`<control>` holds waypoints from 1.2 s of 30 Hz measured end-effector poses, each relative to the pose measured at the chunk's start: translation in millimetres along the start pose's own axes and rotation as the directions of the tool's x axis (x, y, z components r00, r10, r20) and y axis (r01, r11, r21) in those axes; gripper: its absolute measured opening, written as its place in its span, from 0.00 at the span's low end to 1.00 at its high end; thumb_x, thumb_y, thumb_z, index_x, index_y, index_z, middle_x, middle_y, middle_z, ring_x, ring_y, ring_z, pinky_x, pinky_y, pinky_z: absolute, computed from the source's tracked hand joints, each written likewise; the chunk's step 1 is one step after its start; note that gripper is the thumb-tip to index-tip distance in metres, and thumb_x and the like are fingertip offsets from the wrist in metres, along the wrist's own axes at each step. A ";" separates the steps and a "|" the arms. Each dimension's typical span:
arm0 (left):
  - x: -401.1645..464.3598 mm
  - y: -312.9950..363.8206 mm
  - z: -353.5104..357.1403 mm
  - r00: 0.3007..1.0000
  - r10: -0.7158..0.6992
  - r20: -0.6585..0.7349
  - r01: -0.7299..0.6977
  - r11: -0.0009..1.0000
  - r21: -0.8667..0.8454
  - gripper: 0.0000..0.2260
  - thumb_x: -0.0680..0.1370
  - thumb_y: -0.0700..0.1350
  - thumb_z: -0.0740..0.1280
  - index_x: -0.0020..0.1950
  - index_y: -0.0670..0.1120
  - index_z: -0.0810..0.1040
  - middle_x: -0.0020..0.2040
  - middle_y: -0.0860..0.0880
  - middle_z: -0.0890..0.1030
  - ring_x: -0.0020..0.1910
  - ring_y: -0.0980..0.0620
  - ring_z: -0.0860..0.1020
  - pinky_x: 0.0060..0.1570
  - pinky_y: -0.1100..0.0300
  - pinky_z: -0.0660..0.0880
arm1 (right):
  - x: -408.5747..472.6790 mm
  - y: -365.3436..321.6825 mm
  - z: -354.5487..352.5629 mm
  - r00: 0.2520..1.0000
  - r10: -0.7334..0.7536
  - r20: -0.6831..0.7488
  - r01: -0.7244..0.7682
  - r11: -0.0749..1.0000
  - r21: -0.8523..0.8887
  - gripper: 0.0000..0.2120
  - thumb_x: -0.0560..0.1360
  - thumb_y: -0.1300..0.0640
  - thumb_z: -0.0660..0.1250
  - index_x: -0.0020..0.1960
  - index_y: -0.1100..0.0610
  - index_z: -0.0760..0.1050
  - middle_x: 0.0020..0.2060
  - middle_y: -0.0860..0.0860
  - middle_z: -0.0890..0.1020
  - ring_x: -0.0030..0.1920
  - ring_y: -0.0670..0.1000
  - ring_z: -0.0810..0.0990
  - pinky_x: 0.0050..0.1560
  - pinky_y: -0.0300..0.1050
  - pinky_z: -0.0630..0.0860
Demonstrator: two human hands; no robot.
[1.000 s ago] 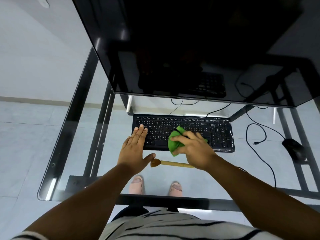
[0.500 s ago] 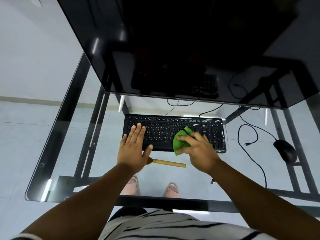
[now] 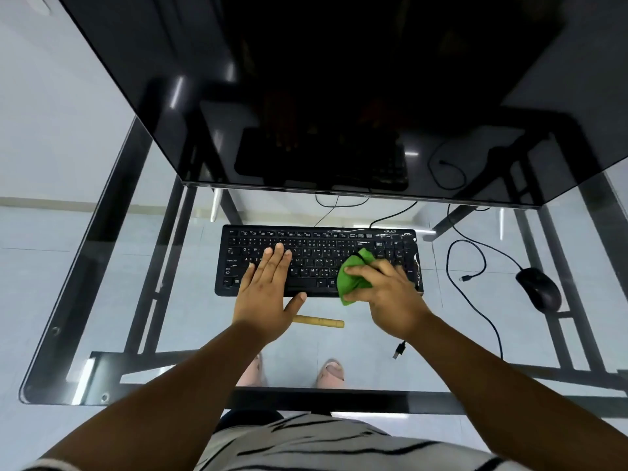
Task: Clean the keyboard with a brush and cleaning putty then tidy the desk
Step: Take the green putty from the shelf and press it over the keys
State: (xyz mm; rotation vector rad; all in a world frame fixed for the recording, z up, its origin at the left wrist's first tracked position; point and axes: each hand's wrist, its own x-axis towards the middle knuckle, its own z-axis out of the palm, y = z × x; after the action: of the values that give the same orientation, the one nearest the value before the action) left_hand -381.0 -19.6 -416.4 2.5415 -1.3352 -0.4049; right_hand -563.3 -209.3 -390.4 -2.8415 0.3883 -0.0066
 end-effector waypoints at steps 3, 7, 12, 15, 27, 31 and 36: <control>3.2 4.8 0.6 1.000 0.005 0.005 -0.005 1.000 0.018 0.34 0.79 0.63 0.54 0.80 0.50 0.46 0.80 0.54 0.42 0.78 0.55 0.39 0.74 0.55 0.40 | -9.3 15.6 -1.8 1.000 -0.001 0.019 0.001 1.000 -0.016 0.27 0.64 0.71 0.70 0.48 0.40 0.84 0.65 0.45 0.77 0.61 0.53 0.66 0.50 0.55 0.73; 4.1 10.1 4.1 1.000 0.011 0.008 -0.011 1.000 0.000 0.34 0.78 0.63 0.54 0.80 0.49 0.48 0.79 0.54 0.43 0.78 0.55 0.40 0.75 0.52 0.42 | -30.8 43.5 -8.4 0.998 0.049 -0.032 -0.050 0.998 -0.034 0.28 0.62 0.74 0.70 0.45 0.41 0.84 0.63 0.45 0.79 0.60 0.53 0.68 0.48 0.55 0.74; 3.9 17.7 8.9 0.999 0.012 0.030 -0.013 1.000 0.011 0.35 0.78 0.63 0.54 0.80 0.50 0.46 0.79 0.55 0.41 0.77 0.55 0.39 0.75 0.53 0.41 | -43.4 57.7 -1.3 0.929 0.259 -0.264 -0.239 0.965 0.107 0.27 0.62 0.77 0.66 0.44 0.46 0.85 0.58 0.48 0.81 0.55 0.59 0.72 0.52 0.56 0.74; 5.4 23.3 8.6 1.000 0.020 0.021 -0.020 1.000 0.001 0.34 0.79 0.62 0.56 0.80 0.50 0.47 0.79 0.55 0.41 0.77 0.55 0.39 0.75 0.53 0.41 | -50.8 63.8 5.6 0.810 0.418 -0.411 -0.333 0.905 0.264 0.28 0.64 0.79 0.62 0.45 0.50 0.85 0.57 0.51 0.80 0.52 0.61 0.75 0.59 0.36 0.66; 20.5 52.4 13.6 0.991 0.050 0.122 -0.060 0.995 0.084 0.40 0.76 0.66 0.56 0.79 0.50 0.40 0.78 0.54 0.35 0.76 0.55 0.35 0.75 0.52 0.39 | -80.9 61.1 18.4 0.878 0.373 -0.299 -0.349 0.928 0.131 0.26 0.64 0.75 0.65 0.48 0.47 0.85 0.60 0.50 0.79 0.52 0.59 0.72 0.51 0.58 0.76; 21.5 53.8 13.9 0.991 0.037 0.127 -0.050 0.994 0.102 0.42 0.75 0.67 0.58 0.79 0.50 0.40 0.78 0.54 0.35 0.76 0.54 0.35 0.75 0.52 0.39 | -80.7 54.9 21.7 0.847 0.419 -0.329 -0.394 0.908 0.143 0.26 0.66 0.70 0.58 0.50 0.46 0.85 0.61 0.52 0.78 0.52 0.60 0.72 0.52 0.56 0.75; 22.3 55.1 12.0 0.993 0.035 0.112 -0.045 0.995 0.092 0.43 0.75 0.67 0.59 0.79 0.50 0.42 0.78 0.54 0.36 0.76 0.55 0.36 0.74 0.52 0.39 | -81.0 55.8 18.3 0.915 0.331 -0.232 -0.321 0.944 0.078 0.27 0.64 0.73 0.66 0.49 0.44 0.84 0.62 0.48 0.77 0.55 0.59 0.71 0.52 0.58 0.75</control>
State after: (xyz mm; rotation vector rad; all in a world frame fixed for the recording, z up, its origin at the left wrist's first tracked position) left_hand -415.1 -69.6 -412.0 2.5981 -1.4753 -0.4916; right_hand -655.3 -234.8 -420.4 -2.7069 0.9013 -0.2947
